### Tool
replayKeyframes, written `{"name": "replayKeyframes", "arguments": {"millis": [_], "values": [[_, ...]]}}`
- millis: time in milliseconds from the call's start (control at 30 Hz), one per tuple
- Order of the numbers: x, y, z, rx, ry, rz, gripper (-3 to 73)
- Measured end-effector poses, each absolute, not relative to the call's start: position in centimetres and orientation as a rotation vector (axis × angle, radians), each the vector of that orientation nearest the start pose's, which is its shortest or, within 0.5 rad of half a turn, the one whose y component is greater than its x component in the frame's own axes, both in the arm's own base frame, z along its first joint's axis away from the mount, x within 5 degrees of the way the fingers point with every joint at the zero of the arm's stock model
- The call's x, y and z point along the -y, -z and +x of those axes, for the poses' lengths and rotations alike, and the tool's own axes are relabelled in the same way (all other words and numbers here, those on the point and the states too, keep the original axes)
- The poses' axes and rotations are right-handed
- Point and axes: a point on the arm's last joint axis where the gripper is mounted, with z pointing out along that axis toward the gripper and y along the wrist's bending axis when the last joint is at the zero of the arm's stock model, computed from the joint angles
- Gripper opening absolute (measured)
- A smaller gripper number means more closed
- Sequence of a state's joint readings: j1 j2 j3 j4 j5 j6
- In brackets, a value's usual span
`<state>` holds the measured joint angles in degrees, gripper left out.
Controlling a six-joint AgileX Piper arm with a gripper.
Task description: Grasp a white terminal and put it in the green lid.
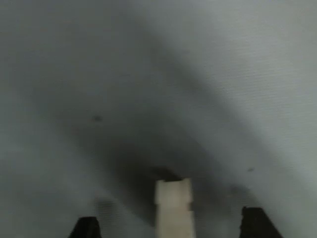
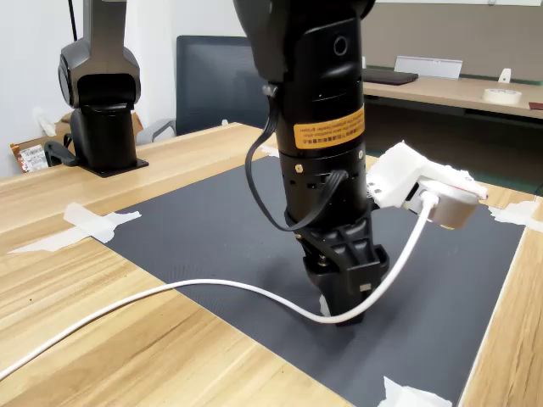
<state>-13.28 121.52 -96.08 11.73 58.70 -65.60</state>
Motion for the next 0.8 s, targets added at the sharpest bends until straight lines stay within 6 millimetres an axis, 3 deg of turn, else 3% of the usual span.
{"name": "replayKeyframes", "arguments": {"millis": [133, 467, 800], "values": [[8.63, -18.86, 43.25, -2.643, -0.029, -1.148, 42.5], [8.65, -18.86, 43.25, -2.645, -0.026, -1.148, 10.2], [8.68, -18.87, 43.25, -2.645, -0.021, -1.151, 7.4]]}}
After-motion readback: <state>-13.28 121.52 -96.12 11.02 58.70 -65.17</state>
